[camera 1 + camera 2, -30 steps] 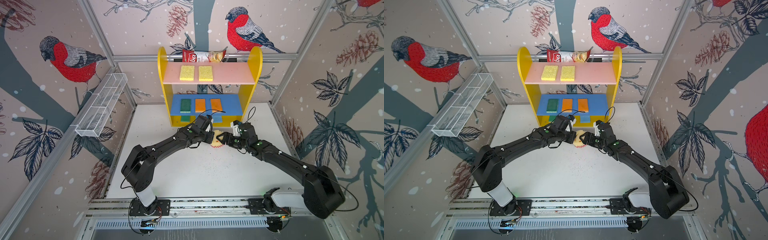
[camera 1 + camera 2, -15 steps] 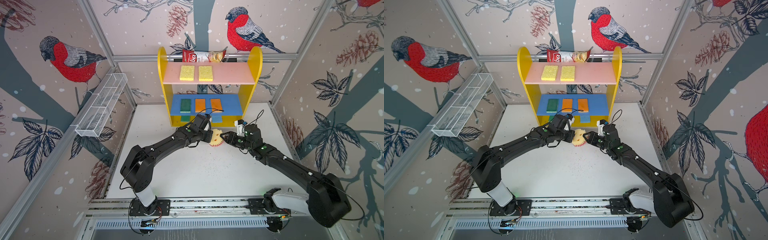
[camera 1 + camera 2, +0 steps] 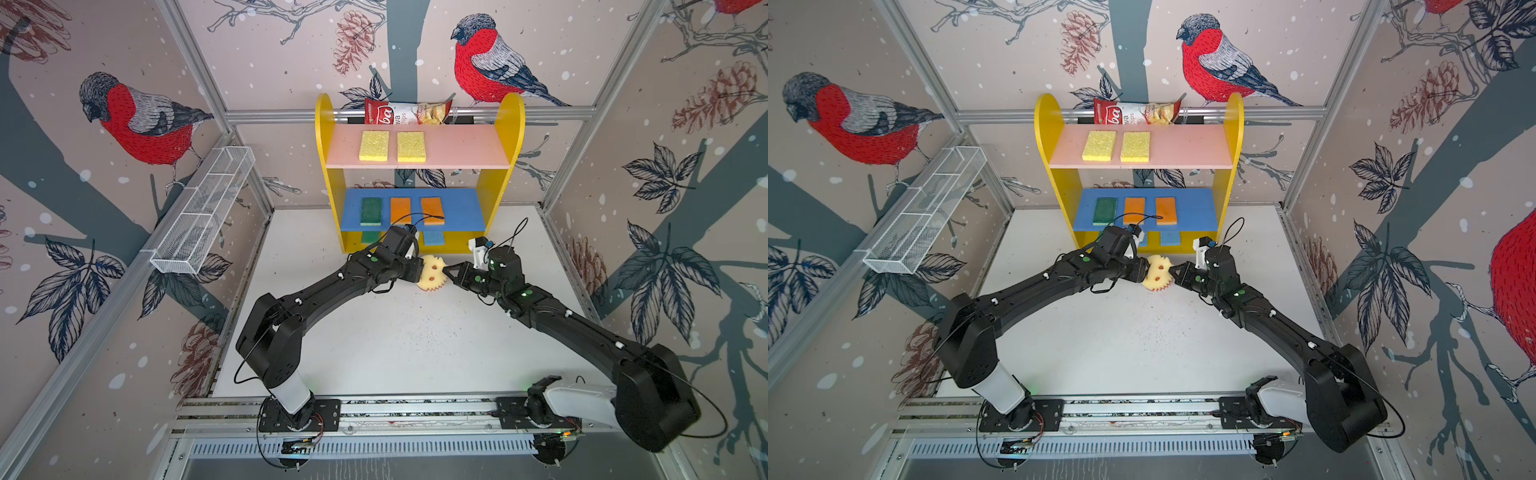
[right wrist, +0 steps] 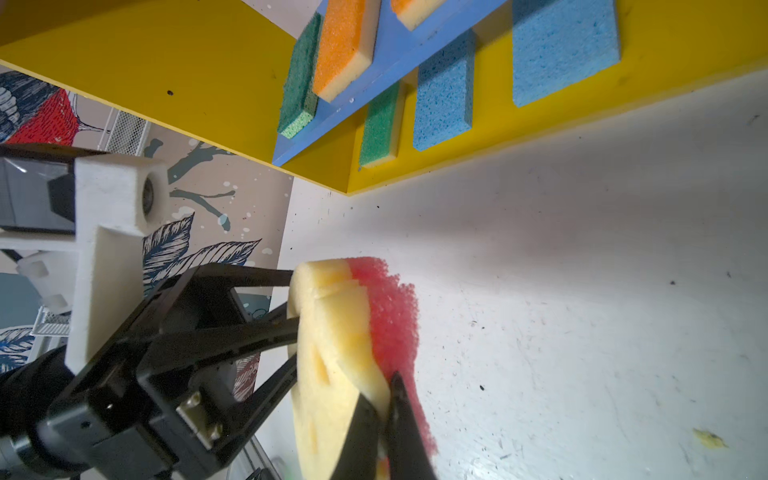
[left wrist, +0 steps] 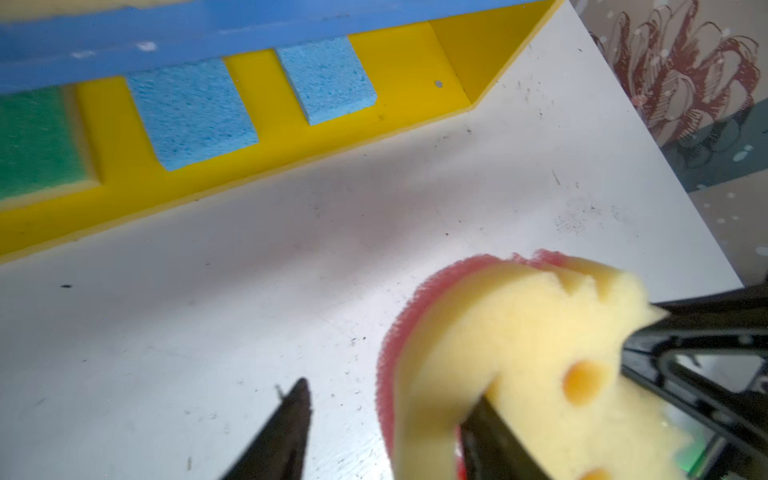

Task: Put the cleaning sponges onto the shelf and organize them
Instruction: 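Close the right gripper on the smiley sponge held by the left gripper, then raise the smiley sponge toward the shelf with the right gripper while the left opens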

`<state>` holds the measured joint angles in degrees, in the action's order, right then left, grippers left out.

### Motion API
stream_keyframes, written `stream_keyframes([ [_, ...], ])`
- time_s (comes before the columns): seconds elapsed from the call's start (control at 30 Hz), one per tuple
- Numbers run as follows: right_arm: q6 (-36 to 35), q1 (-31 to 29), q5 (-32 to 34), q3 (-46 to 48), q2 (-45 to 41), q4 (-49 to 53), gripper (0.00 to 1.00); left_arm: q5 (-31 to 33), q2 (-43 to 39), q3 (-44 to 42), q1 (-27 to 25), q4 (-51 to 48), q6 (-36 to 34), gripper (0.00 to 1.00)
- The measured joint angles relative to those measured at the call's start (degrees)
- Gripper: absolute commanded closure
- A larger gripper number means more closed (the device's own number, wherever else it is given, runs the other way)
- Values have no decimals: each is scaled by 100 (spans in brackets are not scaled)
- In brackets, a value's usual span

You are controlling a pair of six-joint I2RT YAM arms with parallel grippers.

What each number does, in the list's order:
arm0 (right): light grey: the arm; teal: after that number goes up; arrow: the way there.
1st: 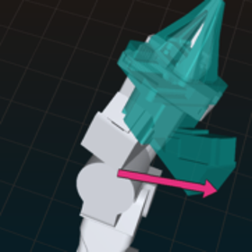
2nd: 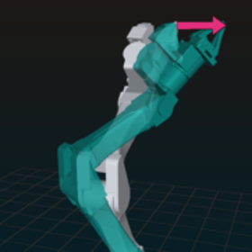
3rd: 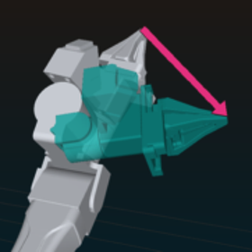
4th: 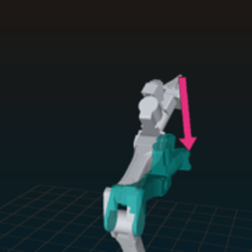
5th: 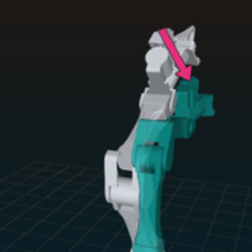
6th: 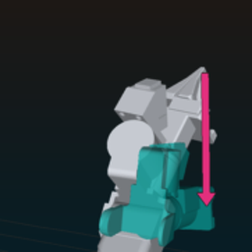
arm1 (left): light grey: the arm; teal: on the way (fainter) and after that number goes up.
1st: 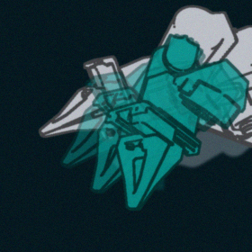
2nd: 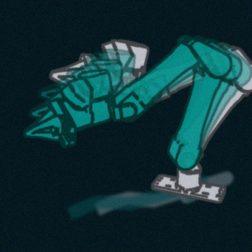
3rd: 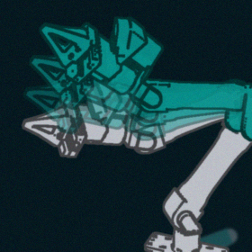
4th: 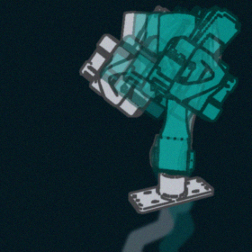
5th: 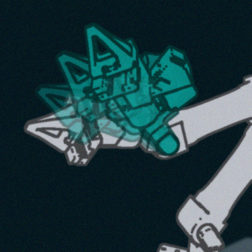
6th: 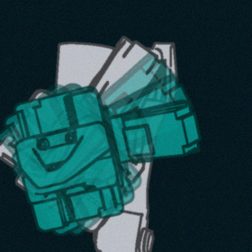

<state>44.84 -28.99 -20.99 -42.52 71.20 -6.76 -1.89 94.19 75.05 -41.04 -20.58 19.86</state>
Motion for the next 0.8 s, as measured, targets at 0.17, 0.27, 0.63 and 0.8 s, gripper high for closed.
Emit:
stream_keyframes([
  [0.17,-295,13,66,-525,-26,341,100,562,-544,-269,4,162,234,2],
  [0.27,-470,37,79,-872,-22,507,100,699,-1054,-588,4,382,260,2],
  [0.63,-894,57,323,-1572,466,881,100,1878,-2789,-1733,44,796,332,2],
  [0.8,-1078,-105,374,-1941,678,944,100,2140,-3842,-2610,44,1257,507,2],
])
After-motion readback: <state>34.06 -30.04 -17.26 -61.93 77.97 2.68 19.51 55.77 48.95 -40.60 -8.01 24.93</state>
